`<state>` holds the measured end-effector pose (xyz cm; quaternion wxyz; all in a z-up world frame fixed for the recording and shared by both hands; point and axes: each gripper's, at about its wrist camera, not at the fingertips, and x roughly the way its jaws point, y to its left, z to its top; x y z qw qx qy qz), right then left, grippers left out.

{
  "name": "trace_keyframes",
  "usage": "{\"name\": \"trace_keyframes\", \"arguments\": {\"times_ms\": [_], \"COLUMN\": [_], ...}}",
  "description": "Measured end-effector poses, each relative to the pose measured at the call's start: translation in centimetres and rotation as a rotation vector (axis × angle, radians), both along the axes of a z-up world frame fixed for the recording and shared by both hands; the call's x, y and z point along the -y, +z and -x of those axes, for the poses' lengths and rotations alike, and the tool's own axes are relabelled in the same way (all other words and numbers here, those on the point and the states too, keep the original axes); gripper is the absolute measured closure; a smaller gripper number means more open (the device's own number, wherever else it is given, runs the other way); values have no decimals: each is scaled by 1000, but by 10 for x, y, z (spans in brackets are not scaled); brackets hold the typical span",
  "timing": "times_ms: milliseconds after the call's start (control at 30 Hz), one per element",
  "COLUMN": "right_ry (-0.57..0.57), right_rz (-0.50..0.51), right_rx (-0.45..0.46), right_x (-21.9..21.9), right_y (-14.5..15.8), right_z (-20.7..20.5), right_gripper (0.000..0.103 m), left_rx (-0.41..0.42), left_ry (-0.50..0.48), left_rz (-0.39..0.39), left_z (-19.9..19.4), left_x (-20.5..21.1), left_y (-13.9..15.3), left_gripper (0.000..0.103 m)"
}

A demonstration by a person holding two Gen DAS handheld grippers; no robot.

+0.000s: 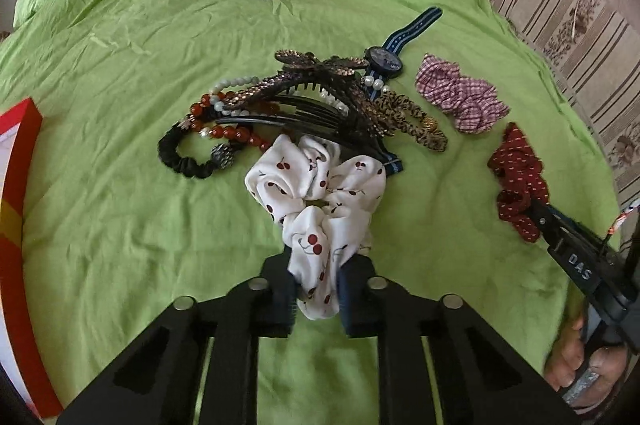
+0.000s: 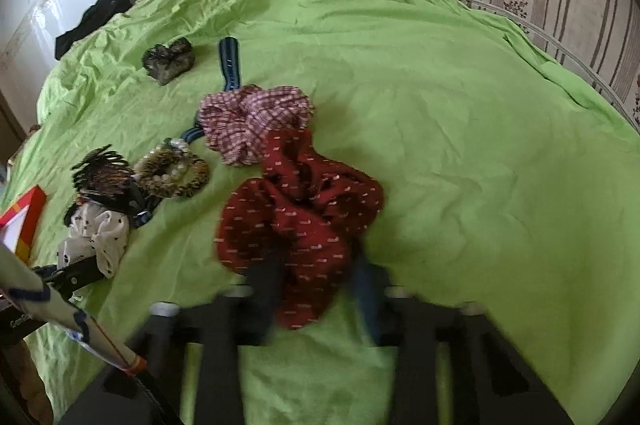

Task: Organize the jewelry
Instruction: 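Grasp the white cherry scrunchie with the left tool while the right tool grasps the red polka-dot scrunchie, then carry both scrunchies into the red-rimmed box lid and open both tools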

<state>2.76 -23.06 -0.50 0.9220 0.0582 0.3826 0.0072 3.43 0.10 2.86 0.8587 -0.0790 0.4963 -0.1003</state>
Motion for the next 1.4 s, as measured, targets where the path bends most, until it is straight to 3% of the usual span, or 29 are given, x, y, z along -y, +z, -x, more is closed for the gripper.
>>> {"name": "trace_keyframes", "arguments": {"times_ms": [33, 300, 567, 800, 1167, 1400], "right_ry": [2, 16, 72, 188, 445, 619], "right_rz": [-7, 1, 50, 112, 124, 90], "right_rx": [12, 59, 111, 125, 55, -5], "right_x": [0, -11, -39, -93, -226, -321], "right_y": [3, 30, 61, 79, 70, 56], "right_z": [4, 38, 74, 89, 94, 89], "right_gripper": [89, 91, 91, 91, 91, 91], "left_rx": [6, 81, 216, 263, 192, 130], "left_ry": [4, 19, 62, 216, 503, 652], "left_rz": [3, 22, -79, -112, -205, -165], "left_z": [5, 57, 106, 128, 111, 84], "left_x": [-2, -22, -51, -127, -280, -369], "left_y": [4, 46, 80, 88, 66, 47], "left_gripper": [89, 89, 89, 89, 89, 89]}}
